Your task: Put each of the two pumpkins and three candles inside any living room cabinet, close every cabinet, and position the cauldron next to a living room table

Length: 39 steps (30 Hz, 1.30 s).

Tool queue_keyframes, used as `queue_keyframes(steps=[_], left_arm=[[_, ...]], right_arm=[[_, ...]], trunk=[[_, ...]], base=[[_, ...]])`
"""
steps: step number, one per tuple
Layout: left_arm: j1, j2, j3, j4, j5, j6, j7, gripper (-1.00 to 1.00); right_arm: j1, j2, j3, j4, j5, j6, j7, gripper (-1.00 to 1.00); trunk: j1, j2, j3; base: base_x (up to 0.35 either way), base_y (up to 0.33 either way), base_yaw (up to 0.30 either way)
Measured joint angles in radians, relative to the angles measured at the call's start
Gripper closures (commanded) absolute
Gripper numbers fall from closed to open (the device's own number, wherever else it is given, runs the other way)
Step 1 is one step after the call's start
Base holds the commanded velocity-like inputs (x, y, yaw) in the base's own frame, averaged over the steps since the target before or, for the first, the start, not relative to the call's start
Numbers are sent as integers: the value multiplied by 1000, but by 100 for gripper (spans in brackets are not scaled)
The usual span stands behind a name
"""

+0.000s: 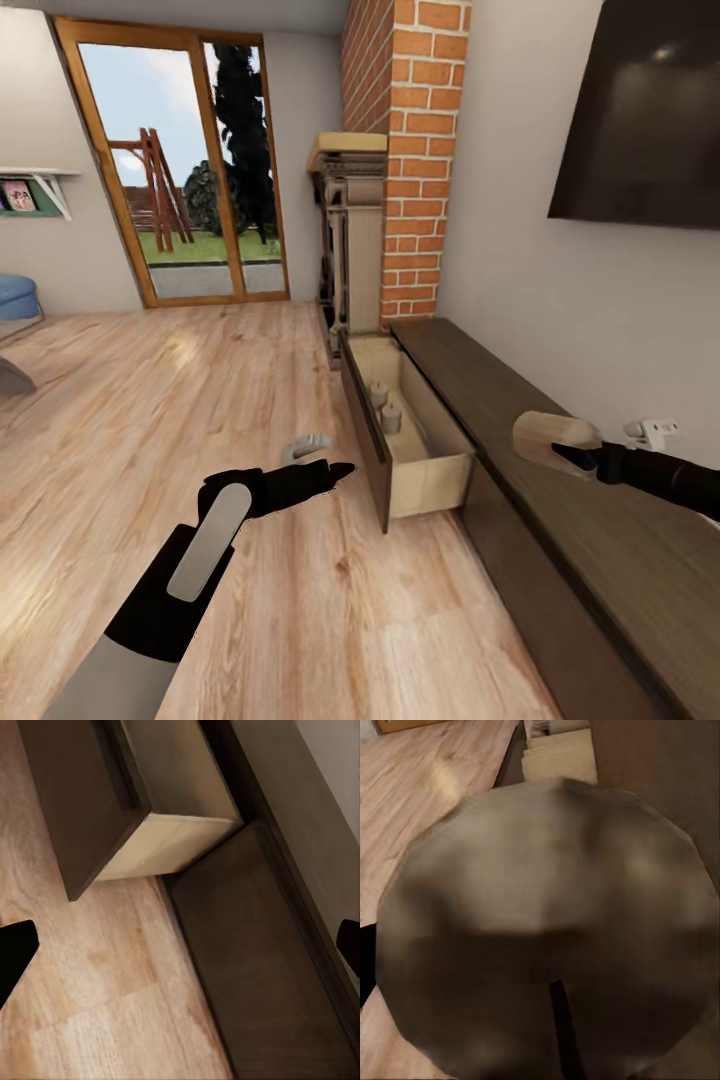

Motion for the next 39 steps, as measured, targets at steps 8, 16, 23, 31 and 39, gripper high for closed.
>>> queue_keyframes(steps=[8, 16, 23, 31, 39], left_arm=[[1, 0, 2, 1, 4, 0, -4, -100], [1, 0, 3, 1, 6, 0, -7, -100], [1, 0, 2, 2, 6, 0, -8, -100], [2, 0, 1, 3, 0, 0, -4, -100], [2, 0, 2, 4, 0, 0, -5, -100]], right_arm=[[0, 1, 0, 0, 0, 0, 0, 100], [0, 0, 0, 0, 0, 0, 0, 100], [0, 0, -1, 0, 0, 0, 1, 100], [0, 0, -1, 0, 0, 0, 3, 100], [0, 0, -1, 0, 0, 0, 3, 100]], trunk=[[0, 0, 0], [0, 0, 0], [0, 0, 0], [0, 0, 0], [0, 0, 0]], base=[[325, 121, 256], [314, 200, 255], [321, 111, 84], [336, -84, 7], [338, -70, 132]])
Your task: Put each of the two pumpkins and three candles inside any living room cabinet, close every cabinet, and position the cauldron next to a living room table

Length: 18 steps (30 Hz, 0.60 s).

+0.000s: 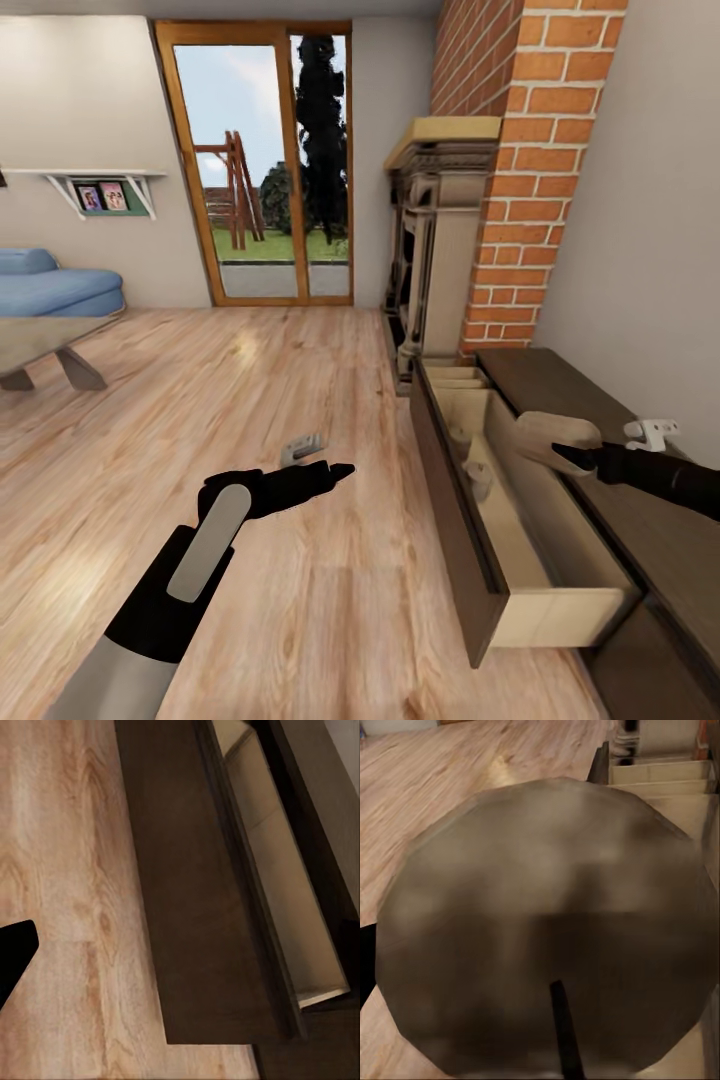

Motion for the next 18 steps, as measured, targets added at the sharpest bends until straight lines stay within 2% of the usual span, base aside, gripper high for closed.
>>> queue_keyframes(steps=[5, 13, 18], left_arm=[[0, 0, 1, 2, 1, 0, -2, -100], [0, -1, 31, 3, 7, 0, -7, -100], [0, -3, 33, 3, 4, 0, -6, -100]], right_arm=[[0, 0, 1, 0, 0, 0, 0, 100], [1, 0, 1, 0, -1, 0, 0, 100], [0, 0, -1, 0, -1, 0, 0, 100]], trunk=[[0, 0, 0], [0, 0, 0], [0, 0, 0]], base=[[334, 58, 239], [295, 204, 245], [280, 205, 82]])
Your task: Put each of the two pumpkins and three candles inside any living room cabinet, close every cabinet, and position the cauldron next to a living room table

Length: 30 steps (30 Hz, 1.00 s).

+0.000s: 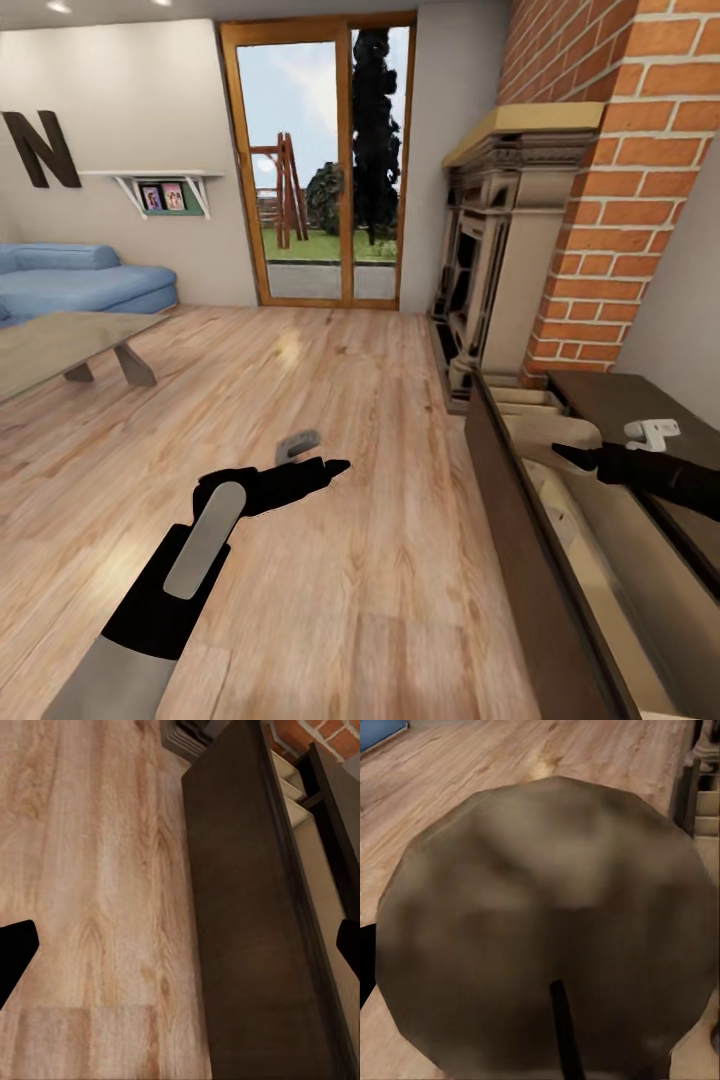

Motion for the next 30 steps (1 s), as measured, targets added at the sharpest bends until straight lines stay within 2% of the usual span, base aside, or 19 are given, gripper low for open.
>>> queue_keyframes(steps=[11, 22, 30], left_arm=[[0, 0, 0, 1, 1, 0, 0, -100], [0, 0, -2, 1, -5, 0, 0, -100], [0, 0, -2, 28, -6, 0, 0, -100]], right_arm=[[0, 0, -2, 0, 1, 0, 0, 100], [0, 0, -3, 0, 1, 1, 0, 100], [1, 0, -5, 0, 1, 2, 1, 100]], trunk=[[0, 0, 0], [0, 0, 0], [0, 0, 0]], base=[[293, 159, 8], [331, 31, -1], [329, 91, -155]])
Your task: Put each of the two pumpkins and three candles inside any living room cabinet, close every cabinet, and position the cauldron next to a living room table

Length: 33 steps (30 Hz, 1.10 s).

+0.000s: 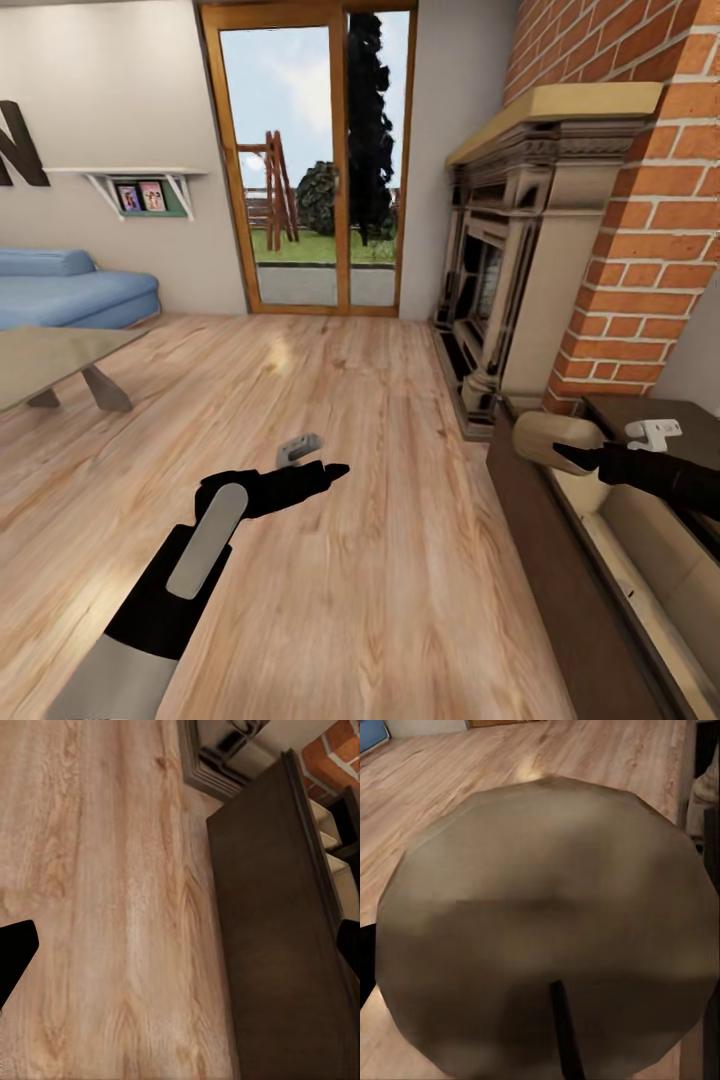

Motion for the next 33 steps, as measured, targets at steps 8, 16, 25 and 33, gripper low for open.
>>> queue_keyframes(steps=[8, 16, 25, 33], left_arm=[[0, -1, 1, 12, -1, -2, 1, -100], [0, -8, -9, 24, -2, -8, 0, -100], [0, -9, -10, 24, -1, -8, 0, -100], [0, -7, -10, 29, -1, -8, 1, -100]], right_arm=[[0, 0, 0, 0, -4, 11, 0, 100], [1, 1, 1, 0, -3, 10, 0, 100], [0, 2, -29, 0, -4, 43, 1, 100], [0, 2, -32, 0, -1, 45, 0, 100]], trunk=[[0, 0, 0], [0, 0, 0], [0, 0, 1], [0, 0, 4]], base=[[282, 222, -263], [264, 228, -148], [291, 164, -150], [328, 47, -270]])
